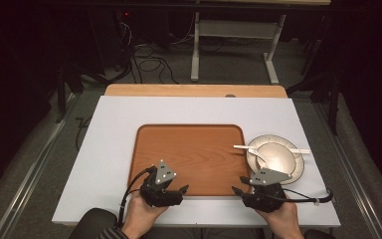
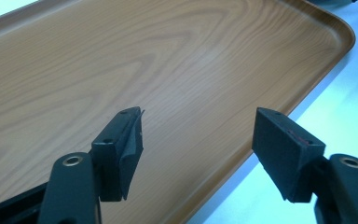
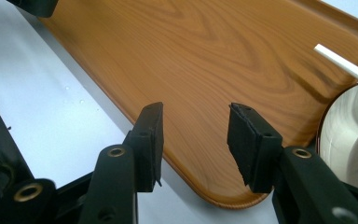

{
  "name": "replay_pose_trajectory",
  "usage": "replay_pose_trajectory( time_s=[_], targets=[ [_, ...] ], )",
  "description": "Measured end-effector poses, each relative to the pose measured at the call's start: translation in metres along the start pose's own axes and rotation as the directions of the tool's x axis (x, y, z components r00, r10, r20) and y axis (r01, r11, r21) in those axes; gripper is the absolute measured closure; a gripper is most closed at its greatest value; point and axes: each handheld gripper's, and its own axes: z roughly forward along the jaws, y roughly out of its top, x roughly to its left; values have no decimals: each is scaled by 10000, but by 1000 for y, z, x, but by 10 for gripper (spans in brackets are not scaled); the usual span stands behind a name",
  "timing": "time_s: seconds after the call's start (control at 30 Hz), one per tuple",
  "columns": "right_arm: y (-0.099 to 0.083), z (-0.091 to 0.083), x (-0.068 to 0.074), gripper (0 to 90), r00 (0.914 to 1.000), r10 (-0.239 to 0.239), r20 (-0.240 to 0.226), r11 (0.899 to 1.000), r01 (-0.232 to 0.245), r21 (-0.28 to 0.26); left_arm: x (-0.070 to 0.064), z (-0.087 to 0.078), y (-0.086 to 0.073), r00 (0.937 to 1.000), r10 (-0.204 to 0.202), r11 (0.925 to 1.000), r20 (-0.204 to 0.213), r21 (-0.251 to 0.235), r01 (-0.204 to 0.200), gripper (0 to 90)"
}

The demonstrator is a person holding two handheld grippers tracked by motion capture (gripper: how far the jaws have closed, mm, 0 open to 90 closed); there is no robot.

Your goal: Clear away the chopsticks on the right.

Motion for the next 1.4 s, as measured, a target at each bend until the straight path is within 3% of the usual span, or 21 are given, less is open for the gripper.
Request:
replay_pose_trajectory(
  time_s=[0.2, 0.93, 1.2, 1.37, 1.4],
  targets=[
    [0, 0, -4, 575, 9996, 214, -159, 9997, -216, -88, -1, 0, 0, 10000, 25, 10000, 48, -14, -24, 336],
    [2, -11, -8, 556, 9992, 50, -404, 9998, -58, -198, 5, 4, 0, 10000, -16, 9999, 75, 111, 15, 338],
    [9, -30, -20, 575, 9994, 104, -316, 9980, -123, -614, 9, 2, 0, 9999, -117, 9999, 37, 75, 117, 340],
    [17, -43, -32, 609, 9997, 84, -226, 9992, -93, -398, 10, 3, 0, 9999, -155, 9999, -13, 68, 155, 340],
    [19, -48, -38, 618, 10000, 57, -19, 9997, -58, -257, 10, 3, 0, 9999, -167, 9998, -33, 64, 167, 340]
  ],
)
